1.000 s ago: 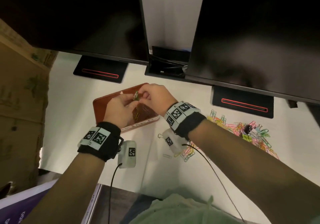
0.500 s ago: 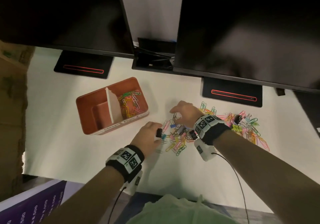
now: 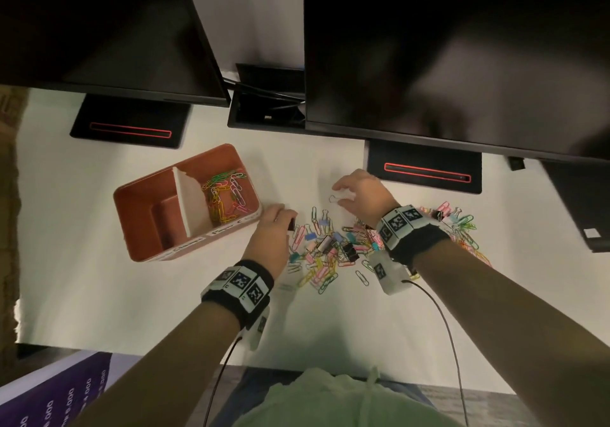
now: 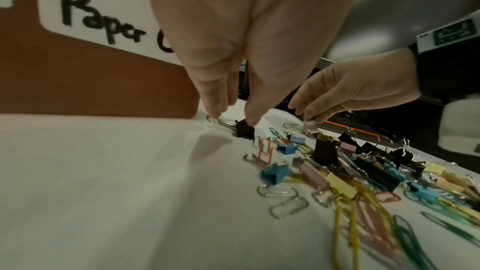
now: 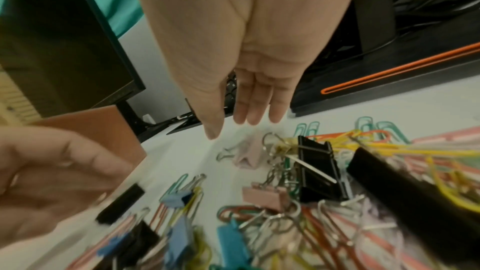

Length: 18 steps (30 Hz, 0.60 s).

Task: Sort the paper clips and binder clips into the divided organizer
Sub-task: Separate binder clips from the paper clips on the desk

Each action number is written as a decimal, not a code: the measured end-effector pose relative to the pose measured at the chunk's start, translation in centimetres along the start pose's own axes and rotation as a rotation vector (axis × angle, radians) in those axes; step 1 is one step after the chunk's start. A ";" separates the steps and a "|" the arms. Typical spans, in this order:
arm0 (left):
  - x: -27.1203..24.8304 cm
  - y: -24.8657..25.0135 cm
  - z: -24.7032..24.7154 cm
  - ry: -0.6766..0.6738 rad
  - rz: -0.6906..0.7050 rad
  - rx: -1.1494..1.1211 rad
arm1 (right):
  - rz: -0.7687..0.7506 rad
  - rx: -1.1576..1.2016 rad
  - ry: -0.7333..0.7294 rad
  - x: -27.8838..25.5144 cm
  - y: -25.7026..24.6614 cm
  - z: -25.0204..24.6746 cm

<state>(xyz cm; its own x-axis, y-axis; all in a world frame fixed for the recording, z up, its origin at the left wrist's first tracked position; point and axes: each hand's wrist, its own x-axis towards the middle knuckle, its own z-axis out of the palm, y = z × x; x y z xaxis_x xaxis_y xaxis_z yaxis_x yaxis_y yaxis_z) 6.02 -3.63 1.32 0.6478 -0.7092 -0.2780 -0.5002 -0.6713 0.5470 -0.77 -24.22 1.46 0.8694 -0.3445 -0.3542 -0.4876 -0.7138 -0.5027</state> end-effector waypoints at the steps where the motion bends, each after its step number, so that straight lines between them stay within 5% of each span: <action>1: -0.1 0.2 0.0 0.002 0.000 0.006 | -0.016 -0.031 0.012 -0.1 -0.2 0.1; 8: -1.1 0.3 1.3 -0.076 -0.135 0.023 | -0.152 -0.146 -0.264 -1.1 -1.8 1.8; 14: 0.6 0.9 2.4 -0.016 -0.140 0.009 | -0.125 -0.132 -0.238 -0.2 -1.2 1.8; 18: 1.2 0.7 2.8 0.000 -0.191 -0.048 | -0.074 -0.110 -0.083 0.4 0.3 1.1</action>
<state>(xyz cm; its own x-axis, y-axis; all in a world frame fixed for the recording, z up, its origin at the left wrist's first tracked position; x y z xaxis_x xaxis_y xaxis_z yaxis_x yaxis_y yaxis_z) 4.81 -5.51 -0.83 0.7282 -0.5700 -0.3805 -0.3403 -0.7826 0.5212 -0.68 -23.87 0.33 0.8908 -0.2401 -0.3857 -0.4067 -0.7996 -0.4418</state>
